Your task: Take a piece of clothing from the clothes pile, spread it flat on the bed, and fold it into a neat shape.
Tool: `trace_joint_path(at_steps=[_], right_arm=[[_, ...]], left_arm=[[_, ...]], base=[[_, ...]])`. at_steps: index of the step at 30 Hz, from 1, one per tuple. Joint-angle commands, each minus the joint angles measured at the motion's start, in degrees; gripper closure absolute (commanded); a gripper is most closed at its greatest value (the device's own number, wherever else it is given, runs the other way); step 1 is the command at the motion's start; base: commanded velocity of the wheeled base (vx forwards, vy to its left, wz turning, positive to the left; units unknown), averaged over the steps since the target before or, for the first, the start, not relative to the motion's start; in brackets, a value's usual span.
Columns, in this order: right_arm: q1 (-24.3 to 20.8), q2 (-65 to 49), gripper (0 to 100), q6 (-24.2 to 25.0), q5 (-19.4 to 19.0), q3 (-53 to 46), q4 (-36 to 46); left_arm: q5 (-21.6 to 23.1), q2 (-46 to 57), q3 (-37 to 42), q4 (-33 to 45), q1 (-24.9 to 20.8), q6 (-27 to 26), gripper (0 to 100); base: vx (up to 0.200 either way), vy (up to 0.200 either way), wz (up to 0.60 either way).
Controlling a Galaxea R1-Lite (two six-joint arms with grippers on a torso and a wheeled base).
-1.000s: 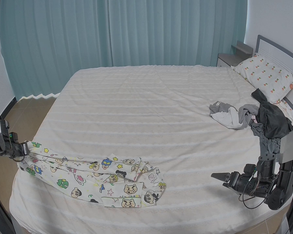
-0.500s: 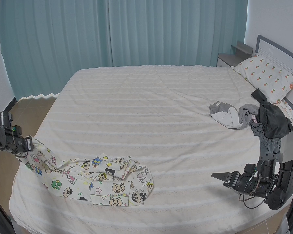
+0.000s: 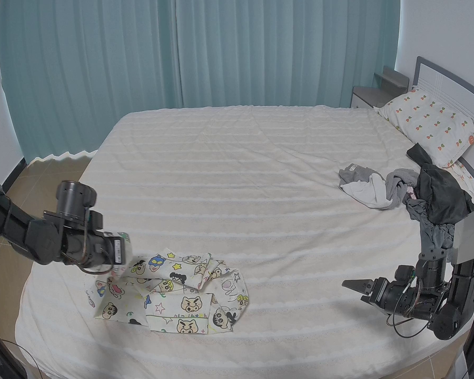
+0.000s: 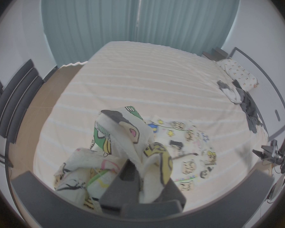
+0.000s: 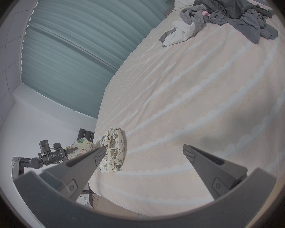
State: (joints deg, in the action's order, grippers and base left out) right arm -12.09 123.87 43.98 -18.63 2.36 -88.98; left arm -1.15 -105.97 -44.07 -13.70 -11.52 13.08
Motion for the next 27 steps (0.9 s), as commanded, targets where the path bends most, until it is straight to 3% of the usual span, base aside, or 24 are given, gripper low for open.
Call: trace_joint_path(at_steps=[1, 6, 16, 17, 27], right_arm=[[0.1, 0.1, 0, 0.0, 0.1, -0.1, -0.6], [0.0, 0.0, 0, 0.0, 0.1, -0.1, -0.6], [0.0, 0.1, 0, -0.1, 0.0, -0.1, -0.6], [0.0, 0.1, 0, -0.1, 0.1, -0.1, -0.6], [0.0, 0.1, 0, -0.1, 0.1, -0.1, -0.6]], left_arm=[[-6.1, -6.7, 0.7, -7.0, -13.2, 7.3, 100], [-9.8, -14.6, -0.2, -14.5, -17.7, 9.8, 100], [-11.7, -18.8, -5.7, -16.0, -21.9, 18.6, 100], [-11.6, -18.8, -5.9, -16.1, -22.1, 19.4, 0], [-11.6, -17.1, -6.6, -16.1, -24.6, 26.5, 0]], base=[[0.000, 0.000, 0.00], [0.000, 0.000, 0.00], [0.000, 0.000, 0.00], [0.000, 0.000, 0.00], [0.000, 0.000, 0.00]])
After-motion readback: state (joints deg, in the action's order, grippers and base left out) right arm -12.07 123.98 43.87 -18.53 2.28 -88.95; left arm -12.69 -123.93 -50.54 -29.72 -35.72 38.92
